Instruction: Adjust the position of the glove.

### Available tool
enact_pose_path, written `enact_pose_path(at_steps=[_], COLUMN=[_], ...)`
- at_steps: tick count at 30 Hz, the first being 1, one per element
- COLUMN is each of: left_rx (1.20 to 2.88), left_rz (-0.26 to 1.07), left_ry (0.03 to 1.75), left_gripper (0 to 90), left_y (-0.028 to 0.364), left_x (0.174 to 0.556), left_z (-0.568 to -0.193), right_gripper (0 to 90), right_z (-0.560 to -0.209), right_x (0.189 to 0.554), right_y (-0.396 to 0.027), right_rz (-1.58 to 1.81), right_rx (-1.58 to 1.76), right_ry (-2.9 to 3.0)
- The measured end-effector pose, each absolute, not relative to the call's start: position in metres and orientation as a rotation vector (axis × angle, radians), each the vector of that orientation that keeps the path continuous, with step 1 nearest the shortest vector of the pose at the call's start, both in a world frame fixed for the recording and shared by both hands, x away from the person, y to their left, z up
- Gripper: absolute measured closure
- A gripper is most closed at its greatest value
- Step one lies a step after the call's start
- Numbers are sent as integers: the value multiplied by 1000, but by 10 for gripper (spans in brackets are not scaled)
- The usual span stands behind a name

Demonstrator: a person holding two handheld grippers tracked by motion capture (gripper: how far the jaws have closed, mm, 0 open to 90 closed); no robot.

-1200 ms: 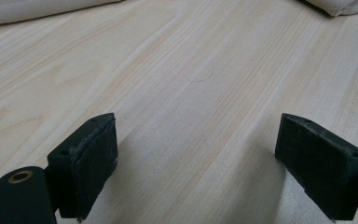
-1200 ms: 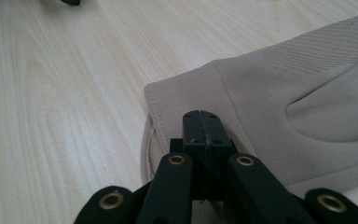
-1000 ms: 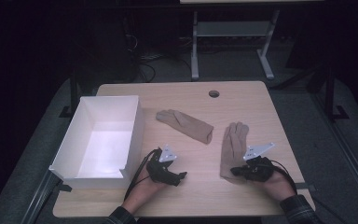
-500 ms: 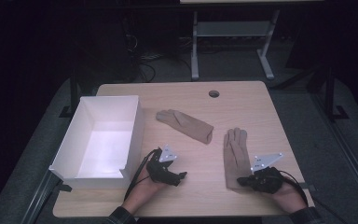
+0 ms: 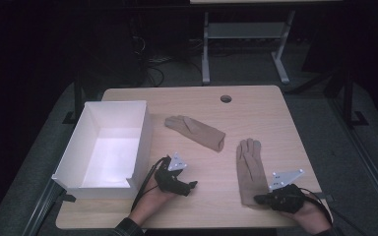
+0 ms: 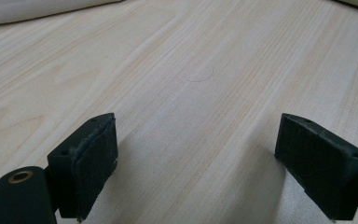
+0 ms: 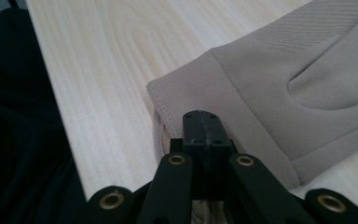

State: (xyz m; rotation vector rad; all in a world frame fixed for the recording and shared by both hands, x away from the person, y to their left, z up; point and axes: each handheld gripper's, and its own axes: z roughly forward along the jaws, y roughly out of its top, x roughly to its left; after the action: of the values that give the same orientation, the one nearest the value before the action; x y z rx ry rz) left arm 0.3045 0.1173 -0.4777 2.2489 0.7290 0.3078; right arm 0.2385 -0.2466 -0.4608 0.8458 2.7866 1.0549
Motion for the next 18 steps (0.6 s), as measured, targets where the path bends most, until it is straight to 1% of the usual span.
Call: enact_pose_path(at_steps=[6,13,18], left_rx=[2250,2249,2249], left_rz=[308,313,311], left_ry=[728,722,724], left_gripper=[124,124,124], left_y=[117,117,117], left_x=[305,305,305], left_z=[-478,-478,-478], right_gripper=[900,896,791], right_z=[-459,-450,-452], right_x=[234,255,276], right_y=[-251,-267,-280], right_rz=[1079,1114,1088], right_rx=[833,955,1069], right_ry=[2765,2596,2489])
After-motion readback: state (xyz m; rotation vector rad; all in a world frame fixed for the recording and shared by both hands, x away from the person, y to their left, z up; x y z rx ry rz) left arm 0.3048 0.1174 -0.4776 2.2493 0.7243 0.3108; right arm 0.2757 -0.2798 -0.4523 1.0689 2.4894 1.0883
